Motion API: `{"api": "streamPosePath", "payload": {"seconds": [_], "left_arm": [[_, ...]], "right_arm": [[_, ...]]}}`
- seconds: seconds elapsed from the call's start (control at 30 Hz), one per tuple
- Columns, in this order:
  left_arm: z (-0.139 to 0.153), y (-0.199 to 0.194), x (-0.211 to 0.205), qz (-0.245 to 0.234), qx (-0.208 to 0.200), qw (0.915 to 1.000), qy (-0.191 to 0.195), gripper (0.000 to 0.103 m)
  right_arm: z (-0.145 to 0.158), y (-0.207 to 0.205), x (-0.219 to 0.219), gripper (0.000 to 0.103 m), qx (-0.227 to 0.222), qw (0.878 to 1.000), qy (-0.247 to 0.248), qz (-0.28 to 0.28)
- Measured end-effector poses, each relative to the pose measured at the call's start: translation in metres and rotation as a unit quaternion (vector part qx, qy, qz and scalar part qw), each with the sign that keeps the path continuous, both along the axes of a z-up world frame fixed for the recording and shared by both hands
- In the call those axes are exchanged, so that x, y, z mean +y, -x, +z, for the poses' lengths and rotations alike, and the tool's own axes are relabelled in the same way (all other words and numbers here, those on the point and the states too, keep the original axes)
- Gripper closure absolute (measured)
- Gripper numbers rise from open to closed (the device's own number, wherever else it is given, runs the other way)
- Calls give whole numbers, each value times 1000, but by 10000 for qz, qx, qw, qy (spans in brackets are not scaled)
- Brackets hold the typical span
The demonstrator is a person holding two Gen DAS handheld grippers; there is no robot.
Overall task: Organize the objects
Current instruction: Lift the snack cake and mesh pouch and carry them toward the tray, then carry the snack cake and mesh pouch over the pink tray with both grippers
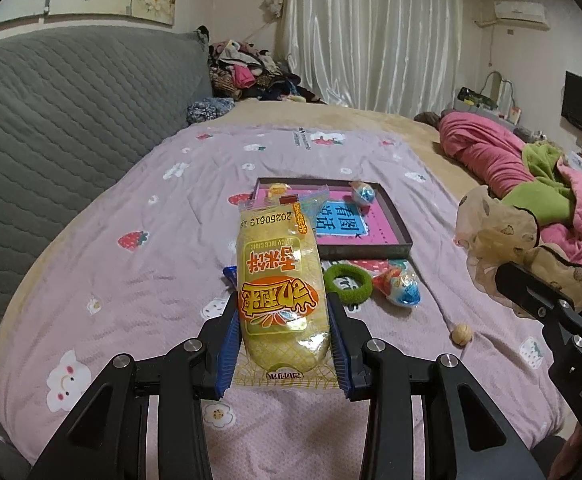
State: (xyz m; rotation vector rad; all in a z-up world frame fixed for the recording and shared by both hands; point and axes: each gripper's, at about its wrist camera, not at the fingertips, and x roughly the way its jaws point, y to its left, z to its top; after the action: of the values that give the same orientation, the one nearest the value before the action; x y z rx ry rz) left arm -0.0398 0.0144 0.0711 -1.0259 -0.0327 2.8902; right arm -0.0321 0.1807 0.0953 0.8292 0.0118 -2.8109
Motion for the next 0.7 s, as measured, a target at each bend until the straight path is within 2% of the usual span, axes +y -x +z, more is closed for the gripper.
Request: {"api": "streamPosePath", "payload": {"seconds": [0.7], "left_arm": [[26,3,4,-8,260,9995,151,62]], "right_arm": [[21,1,3,84,249,9996,79,-75]]}}
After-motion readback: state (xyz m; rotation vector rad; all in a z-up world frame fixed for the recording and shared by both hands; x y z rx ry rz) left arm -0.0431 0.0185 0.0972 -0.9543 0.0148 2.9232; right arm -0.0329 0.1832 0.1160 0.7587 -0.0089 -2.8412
